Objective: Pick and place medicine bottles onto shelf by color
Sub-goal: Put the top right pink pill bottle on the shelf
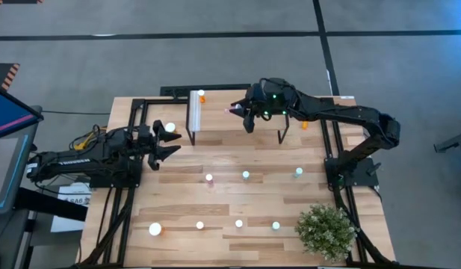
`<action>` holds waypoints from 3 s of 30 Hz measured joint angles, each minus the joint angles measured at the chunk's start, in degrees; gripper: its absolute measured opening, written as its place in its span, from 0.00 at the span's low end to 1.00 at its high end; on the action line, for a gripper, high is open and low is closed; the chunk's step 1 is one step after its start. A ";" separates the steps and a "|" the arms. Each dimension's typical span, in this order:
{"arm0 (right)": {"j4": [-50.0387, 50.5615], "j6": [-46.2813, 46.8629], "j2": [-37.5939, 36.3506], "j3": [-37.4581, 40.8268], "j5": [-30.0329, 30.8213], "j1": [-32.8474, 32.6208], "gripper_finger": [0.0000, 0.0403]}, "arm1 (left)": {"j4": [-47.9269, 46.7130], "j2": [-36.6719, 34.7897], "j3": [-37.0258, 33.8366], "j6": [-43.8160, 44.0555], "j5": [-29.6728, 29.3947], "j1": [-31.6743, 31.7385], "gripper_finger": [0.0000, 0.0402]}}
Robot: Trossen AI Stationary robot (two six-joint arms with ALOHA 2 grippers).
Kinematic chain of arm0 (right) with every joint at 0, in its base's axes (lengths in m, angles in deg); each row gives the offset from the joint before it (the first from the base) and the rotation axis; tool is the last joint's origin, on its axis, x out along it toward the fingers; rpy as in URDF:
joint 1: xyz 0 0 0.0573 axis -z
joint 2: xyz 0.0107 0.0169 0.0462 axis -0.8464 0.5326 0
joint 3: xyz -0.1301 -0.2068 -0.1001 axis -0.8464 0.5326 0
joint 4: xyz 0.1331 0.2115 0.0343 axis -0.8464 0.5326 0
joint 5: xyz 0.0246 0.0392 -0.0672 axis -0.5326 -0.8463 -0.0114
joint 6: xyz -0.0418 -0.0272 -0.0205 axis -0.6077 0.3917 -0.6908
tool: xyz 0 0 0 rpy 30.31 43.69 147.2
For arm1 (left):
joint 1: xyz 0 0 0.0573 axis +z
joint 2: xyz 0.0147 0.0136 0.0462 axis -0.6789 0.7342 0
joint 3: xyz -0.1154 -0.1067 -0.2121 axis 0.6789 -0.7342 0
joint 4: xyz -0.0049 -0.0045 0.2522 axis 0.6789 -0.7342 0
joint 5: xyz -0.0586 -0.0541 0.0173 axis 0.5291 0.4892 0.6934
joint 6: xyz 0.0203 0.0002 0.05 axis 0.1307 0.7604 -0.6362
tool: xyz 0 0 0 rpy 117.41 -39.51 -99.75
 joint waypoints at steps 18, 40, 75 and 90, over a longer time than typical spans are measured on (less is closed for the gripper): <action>5.72 -1.09 4.89 -7.91 -0.04 -0.43 0.31 | 16.52 0.57 -3.56 0.05 3.76 0.00 0.53; 39.76 -10.00 29.21 -41.41 0.34 3.26 0.31 | 8.87 1.12 -4.61 0.86 -1.58 0.02 0.53; 53.96 -12.67 29.46 -41.98 7.77 6.99 0.31 | 8.19 1.10 -3.19 -1.25 -6.57 0.04 0.53; 58.28 -12.09 29.49 -41.98 8.12 7.87 0.45 | 7.29 1.10 -3.19 -0.16 -6.47 0.04 0.53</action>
